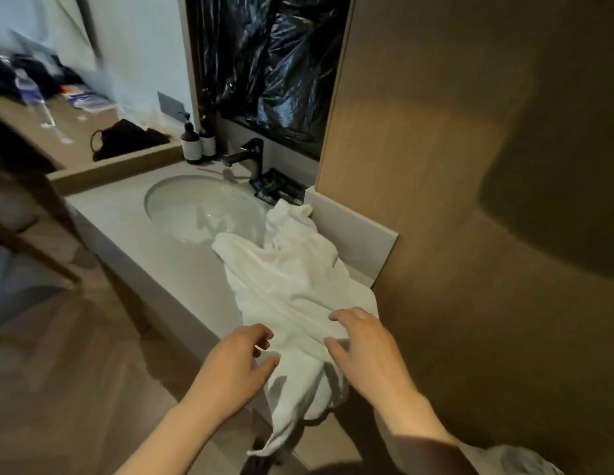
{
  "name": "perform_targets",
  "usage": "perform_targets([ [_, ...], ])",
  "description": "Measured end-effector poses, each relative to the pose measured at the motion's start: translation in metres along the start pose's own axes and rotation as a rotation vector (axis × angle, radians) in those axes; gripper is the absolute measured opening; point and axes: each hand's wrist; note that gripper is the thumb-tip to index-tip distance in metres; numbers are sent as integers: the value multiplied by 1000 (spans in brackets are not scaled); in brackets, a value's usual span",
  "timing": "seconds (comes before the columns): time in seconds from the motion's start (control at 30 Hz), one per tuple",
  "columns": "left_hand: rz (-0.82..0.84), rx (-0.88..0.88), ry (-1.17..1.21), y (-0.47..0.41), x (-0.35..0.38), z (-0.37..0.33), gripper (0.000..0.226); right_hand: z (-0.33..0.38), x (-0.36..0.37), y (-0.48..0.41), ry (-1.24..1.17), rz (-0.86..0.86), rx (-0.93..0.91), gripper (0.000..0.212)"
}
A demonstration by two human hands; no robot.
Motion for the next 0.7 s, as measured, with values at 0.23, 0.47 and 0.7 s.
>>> perform_targets([
  [0.23, -34, 17, -46, -23, -56, 51, 32, 54, 42, -44, -120, -70, 89, 38],
  [0.47, -8, 54, -53, -53, -92, 85, 35, 78, 62, -76, -122, -70, 162, 38],
  [0.7, 41, -47, 6, -106, -102, 95, 32, 69, 74, -123, -133, -52, 242, 39],
])
Point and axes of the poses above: each hand's wrist, its own y-axis away from the middle knuckle, its own x-axis out of the palm, z = x × y, and after that the axes turned 15 degrees about -x, right-handed
